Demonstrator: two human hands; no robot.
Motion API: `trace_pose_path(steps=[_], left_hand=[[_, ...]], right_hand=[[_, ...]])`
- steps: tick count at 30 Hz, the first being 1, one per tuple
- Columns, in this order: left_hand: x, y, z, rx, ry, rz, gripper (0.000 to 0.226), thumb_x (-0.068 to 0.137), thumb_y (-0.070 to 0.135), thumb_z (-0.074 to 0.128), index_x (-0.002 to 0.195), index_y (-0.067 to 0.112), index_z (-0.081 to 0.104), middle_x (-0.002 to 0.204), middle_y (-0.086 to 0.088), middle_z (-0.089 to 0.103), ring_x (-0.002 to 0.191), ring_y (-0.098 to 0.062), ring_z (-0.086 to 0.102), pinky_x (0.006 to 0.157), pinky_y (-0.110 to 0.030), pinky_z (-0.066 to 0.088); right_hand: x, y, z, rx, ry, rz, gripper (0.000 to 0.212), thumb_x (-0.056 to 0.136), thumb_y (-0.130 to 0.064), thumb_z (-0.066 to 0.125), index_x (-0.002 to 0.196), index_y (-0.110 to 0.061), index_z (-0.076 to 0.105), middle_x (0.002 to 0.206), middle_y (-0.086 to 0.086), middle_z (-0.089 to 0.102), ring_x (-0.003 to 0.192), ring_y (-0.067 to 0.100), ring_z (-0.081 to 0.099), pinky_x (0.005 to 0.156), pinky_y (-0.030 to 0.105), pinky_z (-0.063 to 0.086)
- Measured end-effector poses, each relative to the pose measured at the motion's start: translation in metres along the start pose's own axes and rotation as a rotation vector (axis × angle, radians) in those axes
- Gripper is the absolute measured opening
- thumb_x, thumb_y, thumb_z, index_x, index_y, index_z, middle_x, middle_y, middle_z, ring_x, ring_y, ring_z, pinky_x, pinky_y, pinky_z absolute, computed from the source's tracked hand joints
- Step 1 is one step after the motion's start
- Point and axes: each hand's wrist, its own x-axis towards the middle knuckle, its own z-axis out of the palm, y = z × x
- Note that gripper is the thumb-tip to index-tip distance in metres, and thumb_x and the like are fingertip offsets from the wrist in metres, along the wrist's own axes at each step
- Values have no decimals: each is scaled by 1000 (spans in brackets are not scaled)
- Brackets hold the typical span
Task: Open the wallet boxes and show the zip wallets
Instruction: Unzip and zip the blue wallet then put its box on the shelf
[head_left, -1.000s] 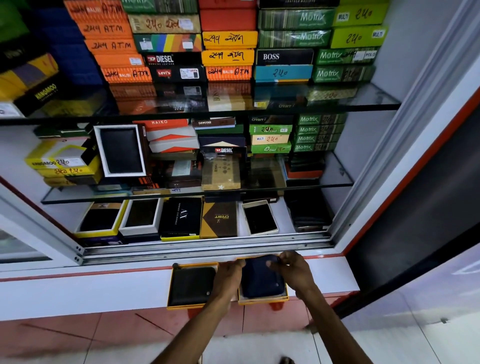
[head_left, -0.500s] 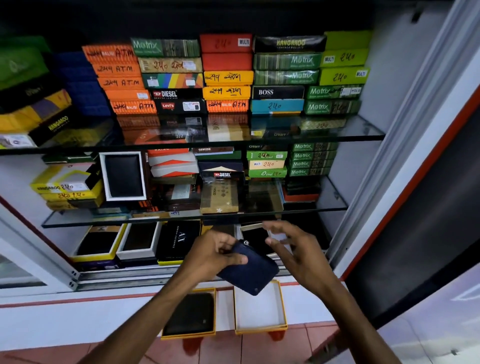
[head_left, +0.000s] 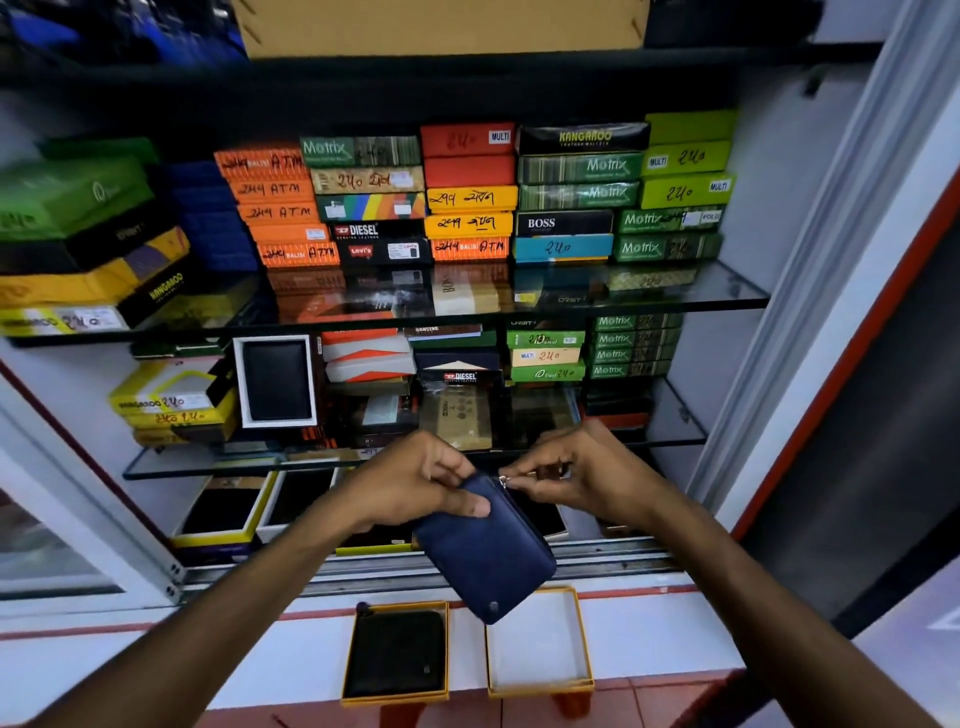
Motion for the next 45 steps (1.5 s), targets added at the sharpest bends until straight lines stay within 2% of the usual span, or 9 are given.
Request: trace_pose_path(steps=[4, 7, 12, 16, 20, 29, 36, 41, 45], left_hand=[[-11, -1, -26, -205, -23, -118, 32, 74, 29, 78, 98, 8, 75, 81, 3, 77, 70, -3, 68, 56, -18, 50], [-16, -19, -39, -438, 20, -174, 67, 44, 47, 90, 97, 8, 76, 84, -2, 77, 70, -10, 71, 54, -24, 56], [-17, -24, -16, -879, 151, -285, 16, 79, 19, 68, 89, 6, 71, 74, -6, 77, 62, -15, 73, 55, -30, 62], [-11, -20, -4, -1221, 264, -322, 21, 80, 13, 65, 97, 1, 64, 77, -15, 77, 64, -22, 75, 54, -34, 62], [-6, -10, 8, -1392, 288, -325, 20, 90, 14, 59, 99, -3, 61, 73, -18, 76, 60, -25, 74, 50, -35, 61], [2, 19, 23, -1572, 386, -307, 20, 91, 15, 57, 86, -4, 59, 64, -19, 73, 54, -26, 72, 38, -36, 56], [0, 29, 22, -1680, 414, -243, 17, 92, 10, 55, 94, -7, 57, 101, -23, 68, 105, -33, 58, 76, -50, 55], [-2, 35, 27, -1588, 508, -190, 7, 93, 9, 53, 90, 2, 54, 93, -20, 65, 91, -29, 64, 95, -53, 45], [-4, 27, 28, -1437, 522, -131, 6, 93, 10, 53, 94, 7, 58, 98, -15, 68, 85, -25, 66, 67, -39, 61]], right_hand=[[-4, -5, -15, -85, 25, -3, 12, 83, -27, 74, 93, -22, 78, 73, -19, 68, 58, 4, 57, 54, 16, 45], [-12, -9, -26, 29, 137, 107, 7, 82, -27, 75, 87, -23, 78, 67, -15, 70, 52, 1, 51, 49, 21, 44], [-12, -33, -20, 138, 307, 236, 3, 77, -21, 78, 76, -19, 76, 58, -19, 67, 46, -1, 50, 46, 10, 38], [-12, -56, -1, 160, 467, 253, 6, 73, -20, 78, 70, -17, 74, 59, -7, 69, 46, 1, 47, 43, 18, 41], [-11, -70, 19, -15, 568, 213, 7, 74, -23, 77, 69, -19, 73, 52, -22, 54, 46, 0, 46, 47, 14, 41], [-1, -66, 44, -76, 512, 261, 7, 72, -28, 74, 75, -22, 75, 67, -10, 72, 53, -15, 45, 57, 0, 32], [-4, -60, 46, -92, 548, 259, 6, 74, -25, 73, 80, -24, 74, 71, -13, 70, 58, -16, 45, 60, 3, 33], [-4, -53, 33, -129, 622, 273, 7, 85, -28, 69, 90, -25, 73, 85, -14, 72, 72, -7, 51, 70, 11, 43], [-4, -53, 9, -182, 687, 278, 6, 87, -23, 67, 90, -27, 71, 89, -15, 72, 84, 11, 58, 75, 29, 50]])
